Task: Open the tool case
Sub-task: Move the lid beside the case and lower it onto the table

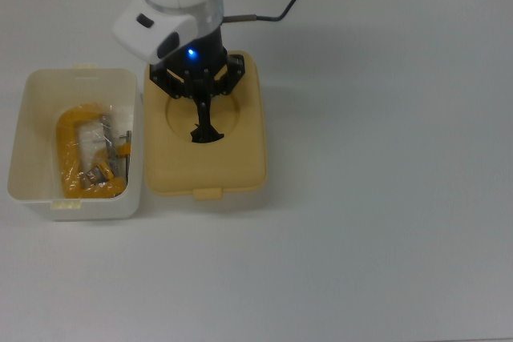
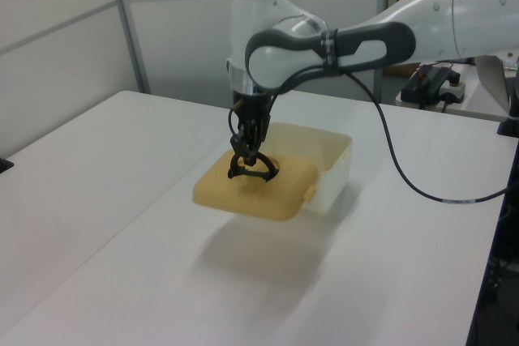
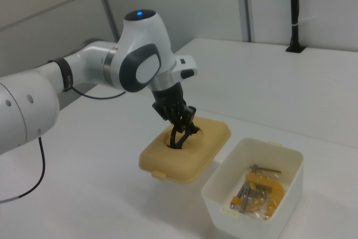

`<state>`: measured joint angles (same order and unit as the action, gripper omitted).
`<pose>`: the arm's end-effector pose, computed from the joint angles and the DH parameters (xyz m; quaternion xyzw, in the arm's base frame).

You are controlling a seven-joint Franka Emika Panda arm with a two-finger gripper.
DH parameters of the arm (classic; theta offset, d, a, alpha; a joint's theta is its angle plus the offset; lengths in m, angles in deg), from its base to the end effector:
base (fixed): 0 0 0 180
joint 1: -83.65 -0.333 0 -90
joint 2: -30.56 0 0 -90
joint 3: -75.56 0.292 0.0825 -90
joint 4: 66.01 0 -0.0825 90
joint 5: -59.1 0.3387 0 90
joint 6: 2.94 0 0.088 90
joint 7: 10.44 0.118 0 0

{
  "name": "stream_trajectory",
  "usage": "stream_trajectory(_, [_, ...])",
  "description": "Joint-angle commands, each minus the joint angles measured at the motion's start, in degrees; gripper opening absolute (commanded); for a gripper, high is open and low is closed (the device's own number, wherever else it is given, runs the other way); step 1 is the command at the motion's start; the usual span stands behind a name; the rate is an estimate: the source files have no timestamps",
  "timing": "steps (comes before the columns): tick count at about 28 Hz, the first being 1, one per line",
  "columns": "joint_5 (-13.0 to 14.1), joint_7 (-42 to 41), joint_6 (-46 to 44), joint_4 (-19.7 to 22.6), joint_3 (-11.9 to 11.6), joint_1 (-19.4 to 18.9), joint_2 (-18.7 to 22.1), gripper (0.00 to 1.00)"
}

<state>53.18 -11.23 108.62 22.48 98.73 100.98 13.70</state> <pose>0.6091 0.0273 0.4829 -0.9959 -0.0619 -0.0658 0.0103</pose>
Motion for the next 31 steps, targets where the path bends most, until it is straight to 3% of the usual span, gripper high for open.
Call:
stream_trajectory(1, [-2.51,2.54,8.14,7.04,-0.06,-0.54,0.95,0.0])
stream_trajectory(14, [-4.89,2.54,21.5,13.99,0.03,-0.63,-2.74,0.0])
stream_trajectory(23, [-4.89,2.63,23.1,14.0,-0.05,-0.89,-4.41,0.0])
stream_trajectory(31, [-4.71,2.72,22.83,13.91,-0.06,-0.98,-4.5,0.17])
